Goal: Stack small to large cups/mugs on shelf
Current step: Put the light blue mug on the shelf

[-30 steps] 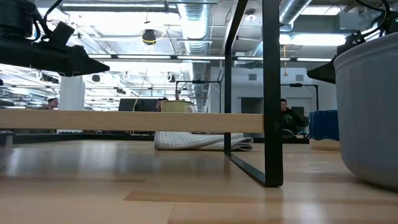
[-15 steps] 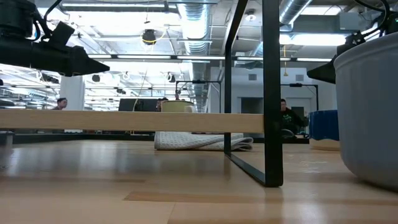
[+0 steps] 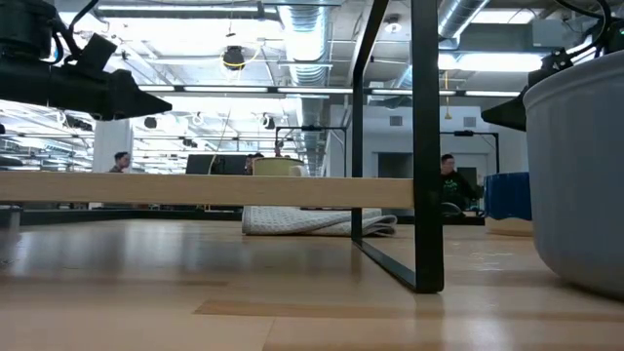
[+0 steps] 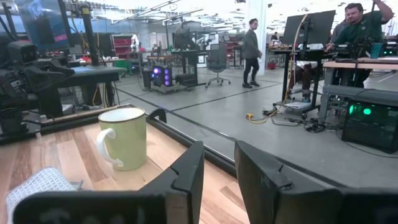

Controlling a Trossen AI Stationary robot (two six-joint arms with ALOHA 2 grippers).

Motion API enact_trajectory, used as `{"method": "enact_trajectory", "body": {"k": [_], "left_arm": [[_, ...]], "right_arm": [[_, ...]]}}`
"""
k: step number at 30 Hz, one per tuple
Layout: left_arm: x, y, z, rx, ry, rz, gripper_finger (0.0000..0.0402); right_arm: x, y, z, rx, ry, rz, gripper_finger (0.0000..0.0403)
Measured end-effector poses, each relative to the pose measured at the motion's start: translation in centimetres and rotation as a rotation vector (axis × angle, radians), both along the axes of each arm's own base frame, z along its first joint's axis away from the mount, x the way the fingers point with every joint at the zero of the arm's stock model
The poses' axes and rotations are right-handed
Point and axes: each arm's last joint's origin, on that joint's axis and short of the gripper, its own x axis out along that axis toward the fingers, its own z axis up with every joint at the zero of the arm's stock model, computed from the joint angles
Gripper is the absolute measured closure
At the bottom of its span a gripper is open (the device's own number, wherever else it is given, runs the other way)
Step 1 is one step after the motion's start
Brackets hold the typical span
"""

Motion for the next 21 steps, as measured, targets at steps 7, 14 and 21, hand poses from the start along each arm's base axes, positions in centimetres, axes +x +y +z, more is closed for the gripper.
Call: {"method": "enact_trajectory", "body": {"k": [7, 14, 21], "left_arm": [[0.00, 0.00, 0.00, -0.006, -0.006, 0.000, 0.0239], [0.00, 0.00, 0.01, -0.005, -0.006, 0.000, 0.0239], [0.00, 0.00, 0.00, -0.006, -0.006, -0.001, 0.0239]], "right_arm": [[0.00, 0.00, 0.00, 0.028, -0.021, 0.002, 0.0290], [-0.01, 0.01, 0.20, 0.350, -0.276, 0.018, 0.0290], [-0.01, 0.00, 0.16, 0.410, -0.315, 0.020, 0.0290]]}}
